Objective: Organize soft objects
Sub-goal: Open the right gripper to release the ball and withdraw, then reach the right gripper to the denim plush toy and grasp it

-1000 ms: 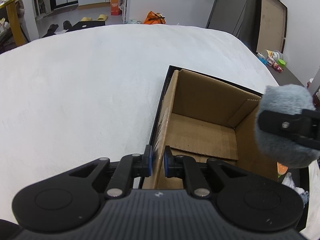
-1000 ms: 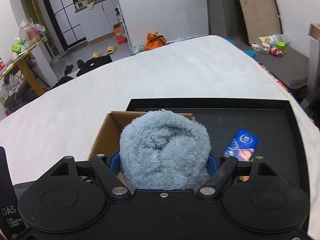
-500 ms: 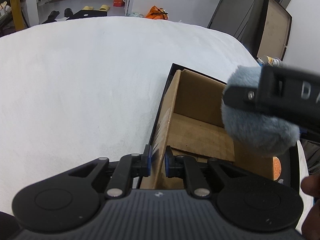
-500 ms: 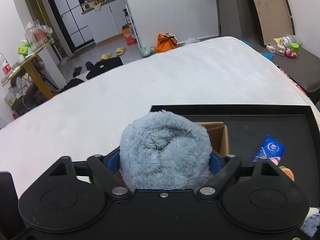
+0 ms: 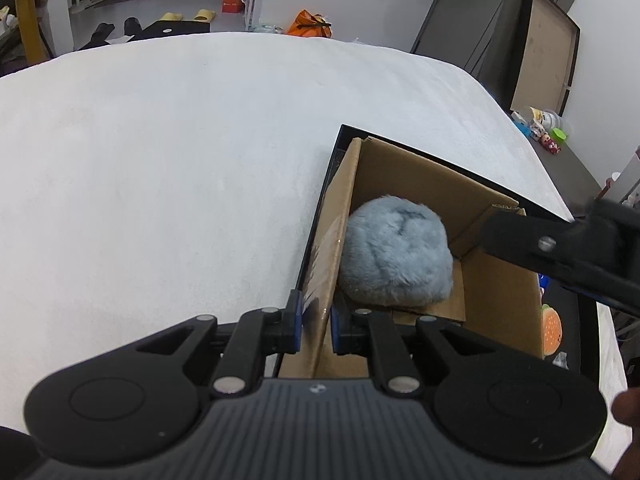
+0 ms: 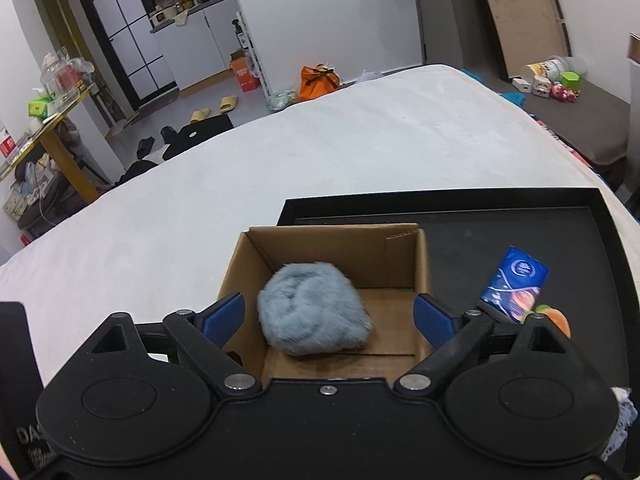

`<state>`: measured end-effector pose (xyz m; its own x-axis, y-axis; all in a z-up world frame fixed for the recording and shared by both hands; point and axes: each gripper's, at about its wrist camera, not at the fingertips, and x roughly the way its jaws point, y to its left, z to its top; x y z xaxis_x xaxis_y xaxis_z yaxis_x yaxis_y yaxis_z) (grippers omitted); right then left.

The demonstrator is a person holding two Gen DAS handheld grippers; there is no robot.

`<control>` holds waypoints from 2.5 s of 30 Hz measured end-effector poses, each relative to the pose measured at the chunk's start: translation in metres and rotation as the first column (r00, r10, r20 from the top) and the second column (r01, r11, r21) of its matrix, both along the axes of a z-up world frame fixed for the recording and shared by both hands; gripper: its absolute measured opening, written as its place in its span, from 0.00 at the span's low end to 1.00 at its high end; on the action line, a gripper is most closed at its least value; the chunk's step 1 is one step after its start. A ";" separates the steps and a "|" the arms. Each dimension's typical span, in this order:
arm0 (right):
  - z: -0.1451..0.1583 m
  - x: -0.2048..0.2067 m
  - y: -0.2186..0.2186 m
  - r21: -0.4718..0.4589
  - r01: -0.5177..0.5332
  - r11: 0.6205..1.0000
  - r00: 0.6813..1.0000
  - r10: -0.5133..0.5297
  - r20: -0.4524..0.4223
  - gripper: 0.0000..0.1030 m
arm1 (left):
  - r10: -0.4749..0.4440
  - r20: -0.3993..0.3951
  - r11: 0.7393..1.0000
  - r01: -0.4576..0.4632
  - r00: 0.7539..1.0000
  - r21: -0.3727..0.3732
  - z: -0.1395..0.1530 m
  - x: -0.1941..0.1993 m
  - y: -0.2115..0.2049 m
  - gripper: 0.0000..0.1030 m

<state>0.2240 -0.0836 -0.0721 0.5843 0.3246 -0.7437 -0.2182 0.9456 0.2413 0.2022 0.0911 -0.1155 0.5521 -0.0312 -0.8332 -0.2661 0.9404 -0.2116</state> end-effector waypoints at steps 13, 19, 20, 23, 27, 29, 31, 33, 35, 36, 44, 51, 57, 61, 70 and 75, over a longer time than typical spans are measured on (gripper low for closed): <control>0.000 -0.025 -0.052 -0.001 0.099 0.995 0.995 -0.099 -0.002 0.89 | -0.032 -0.057 0.998 0.036 0.998 0.056 0.003 -0.004 -0.010 0.16; -0.006 -0.038 -0.075 -0.011 0.147 0.989 0.989 -0.147 -0.013 0.89 | -0.053 -0.070 0.995 0.059 0.996 0.085 0.007 -0.011 -0.018 0.37; -0.006 -0.039 -0.079 -0.019 0.154 0.988 0.988 -0.154 -0.014 0.89 | -0.058 -0.071 0.994 0.065 0.996 0.091 0.008 -0.012 -0.020 0.39; -0.008 -0.045 -0.091 -0.027 0.186 0.982 0.982 -0.186 -0.016 0.89 | -0.064 -0.085 0.992 0.073 0.994 0.101 0.009 -0.015 -0.025 0.46; -0.012 -0.052 -0.110 -0.011 0.225 0.974 0.974 -0.225 -0.028 0.89 | -0.078 -0.095 0.987 0.090 0.992 0.130 0.010 -0.019 -0.032 0.66; -0.014 -0.054 -0.117 -0.001 0.247 0.969 0.968 -0.247 -0.036 0.93 | -0.080 -0.098 0.985 0.094 0.992 0.144 0.011 -0.020 -0.035 0.73; -0.017 -0.058 -0.126 0.010 0.266 0.964 0.963 -0.266 -0.039 0.96 | -0.083 -0.103 0.982 0.099 0.991 0.159 0.010 -0.021 -0.039 0.79; -0.020 -0.061 -0.133 0.013 0.286 0.958 0.957 -0.285 -0.046 0.97 | -0.086 -0.111 0.980 0.104 0.990 0.171 0.010 -0.022 -0.042 0.81; -0.025 -0.065 -0.141 0.015 0.309 0.951 0.950 -0.308 -0.058 1.00 | -0.093 -0.116 0.977 0.113 0.989 0.179 0.009 -0.022 -0.046 0.83; -0.028 -0.067 -0.145 0.013 0.321 0.947 0.945 -0.320 -0.061 1.00 | -0.097 -0.119 0.976 0.118 0.988 0.184 0.009 -0.023 -0.049 0.84; -0.047 -0.073 -0.177 0.039 0.394 0.918 0.914 -0.387 -0.123 1.00 | -0.122 -0.146 0.963 0.153 0.982 0.223 0.004 -0.024 -0.062 0.87; -0.065 -0.072 -0.202 0.036 0.456 0.889 0.880 -0.445 -0.167 1.00 | -0.122 -0.162 0.956 0.160 0.979 0.247 0.000 -0.024 -0.069 0.87; -0.080 -0.068 -0.209 0.033 0.485 0.874 0.860 -0.469 -0.202 0.86 | -0.137 -0.167 0.949 0.178 0.976 0.261 -0.002 -0.022 -0.076 0.87; -0.089 -0.064 -0.212 0.010 0.510 0.860 0.841 -0.496 -0.219 0.81 | -0.141 -0.173 0.945 0.185 0.975 0.272 -0.003 -0.020 -0.078 0.87; -0.115 -0.057 -0.223 0.060 0.564 0.824 0.791 -0.517 -0.327 0.36 | -0.134 -0.181 0.943 0.182 0.974 0.279 -0.006 -0.018 -0.080 0.87; -0.107 -0.062 -0.225 0.106 0.567 0.817 0.802 -0.519 -0.296 0.26 | -0.128 -0.181 0.943 0.176 0.975 0.283 -0.005 -0.019 -0.077 0.87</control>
